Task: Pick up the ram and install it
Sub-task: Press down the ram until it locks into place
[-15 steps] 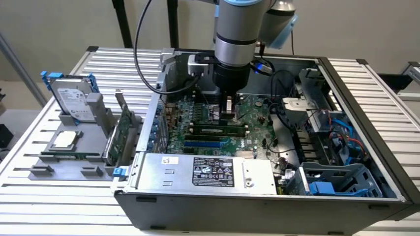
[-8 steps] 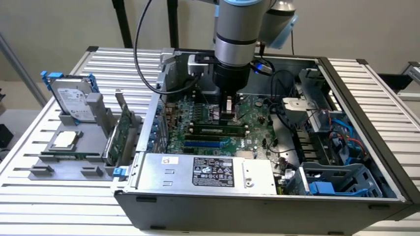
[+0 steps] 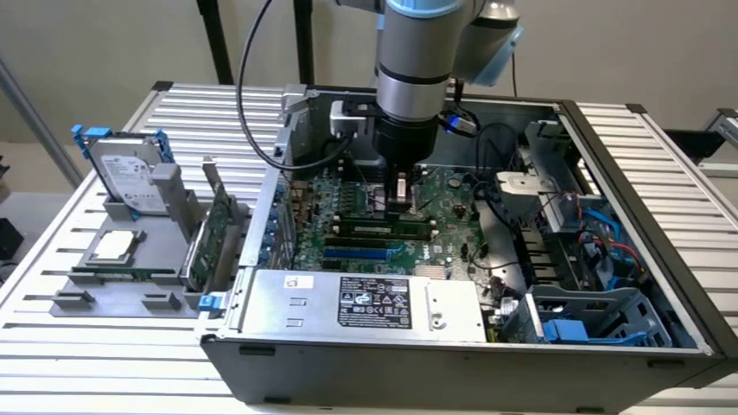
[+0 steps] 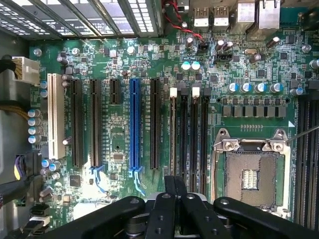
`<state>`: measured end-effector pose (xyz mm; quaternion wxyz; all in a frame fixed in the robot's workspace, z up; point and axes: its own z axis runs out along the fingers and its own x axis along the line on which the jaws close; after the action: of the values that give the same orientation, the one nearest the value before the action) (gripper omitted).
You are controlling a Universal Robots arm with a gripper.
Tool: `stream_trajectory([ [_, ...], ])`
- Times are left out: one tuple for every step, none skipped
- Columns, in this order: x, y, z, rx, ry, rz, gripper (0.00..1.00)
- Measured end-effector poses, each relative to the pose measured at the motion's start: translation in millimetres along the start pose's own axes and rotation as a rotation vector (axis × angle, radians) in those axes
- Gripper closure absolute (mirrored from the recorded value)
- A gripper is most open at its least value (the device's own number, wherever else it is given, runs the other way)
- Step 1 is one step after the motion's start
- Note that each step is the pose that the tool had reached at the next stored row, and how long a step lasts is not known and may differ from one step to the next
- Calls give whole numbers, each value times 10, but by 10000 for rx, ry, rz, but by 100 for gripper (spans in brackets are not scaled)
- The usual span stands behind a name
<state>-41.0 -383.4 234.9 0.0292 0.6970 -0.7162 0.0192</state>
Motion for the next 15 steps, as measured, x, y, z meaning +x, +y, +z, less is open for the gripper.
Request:
stream_trajectory([
  [-1,2,11,0,-1,0,100],
  [-2,5,23,0,0,1,100],
  [-3,9,40,0,-1,0,100],
  [-4,11,53,-1,6,-1,100],
  [-3,13,68,-2,17,-2,100],
  [-5,15,87,-1,11,-3,100],
  [-6,16,104,-2,15,-3,100],
  [-7,18,119,-2,14,-1,100],
  [-9,18,123,-2,13,0,100],
  [-8,19,120,-3,14,0,100],
  [-6,20,98,-2,9,-1,100],
  [-7,20,66,2,-17,3,100],
  [-3,21,20,3,-8,4,100],
  [1,22,-27,4,-2,3,100],
  [4,22,-72,2,0,2,100],
])
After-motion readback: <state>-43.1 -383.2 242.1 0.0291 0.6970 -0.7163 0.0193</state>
